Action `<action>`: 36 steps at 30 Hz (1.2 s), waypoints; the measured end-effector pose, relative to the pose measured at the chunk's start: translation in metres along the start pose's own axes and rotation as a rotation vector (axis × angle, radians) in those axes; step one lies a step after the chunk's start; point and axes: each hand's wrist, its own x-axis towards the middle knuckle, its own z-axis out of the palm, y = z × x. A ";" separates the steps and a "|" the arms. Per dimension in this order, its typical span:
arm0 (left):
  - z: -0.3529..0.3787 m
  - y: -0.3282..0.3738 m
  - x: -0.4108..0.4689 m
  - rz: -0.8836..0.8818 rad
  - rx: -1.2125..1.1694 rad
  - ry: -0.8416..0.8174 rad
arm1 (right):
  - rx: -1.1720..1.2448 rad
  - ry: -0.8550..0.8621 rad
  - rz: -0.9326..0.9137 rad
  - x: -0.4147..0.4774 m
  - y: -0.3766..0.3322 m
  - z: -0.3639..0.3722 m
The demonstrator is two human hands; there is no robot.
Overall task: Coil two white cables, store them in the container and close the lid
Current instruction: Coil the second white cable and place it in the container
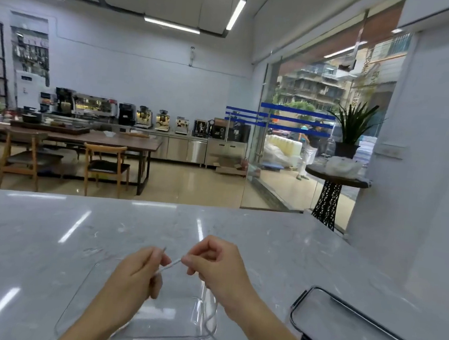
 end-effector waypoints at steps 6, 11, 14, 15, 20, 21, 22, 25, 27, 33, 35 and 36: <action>0.000 0.007 -0.004 -0.090 -0.242 -0.244 | -0.057 0.038 -0.198 0.010 0.006 0.002; -0.011 0.011 -0.002 -0.187 -0.361 -0.354 | -0.114 -0.006 -0.295 0.015 0.008 0.006; -0.015 0.013 -0.004 -0.221 -0.364 -0.335 | -0.127 0.012 -0.265 0.021 0.009 0.009; -0.019 0.015 -0.004 -0.217 -0.404 -0.324 | -0.129 0.012 -0.233 0.024 0.010 0.010; -0.035 0.016 0.002 -0.155 -0.746 -0.164 | 0.053 -0.122 0.006 0.029 0.019 0.009; -0.036 0.015 0.002 -0.139 -0.768 -0.132 | 0.068 -0.164 0.041 0.030 0.019 0.009; -0.037 0.012 0.002 -0.129 -0.791 -0.100 | 0.093 -0.221 0.089 0.031 0.019 0.009; -0.041 0.009 0.003 -0.113 -0.878 -0.035 | 0.309 -0.525 0.331 0.028 0.019 0.011; -0.046 0.009 0.004 -0.098 -0.897 -0.007 | 0.365 -0.671 0.411 0.023 0.021 0.014; -0.059 0.004 0.009 -0.128 -0.912 0.040 | 0.195 -0.137 0.116 0.038 0.030 0.013; -0.056 0.002 0.006 -0.170 -0.873 -0.015 | 0.036 0.144 -0.069 0.046 0.037 0.006; -0.054 0.001 0.004 -0.200 -0.857 -0.065 | -0.070 0.257 -0.152 0.049 0.042 0.004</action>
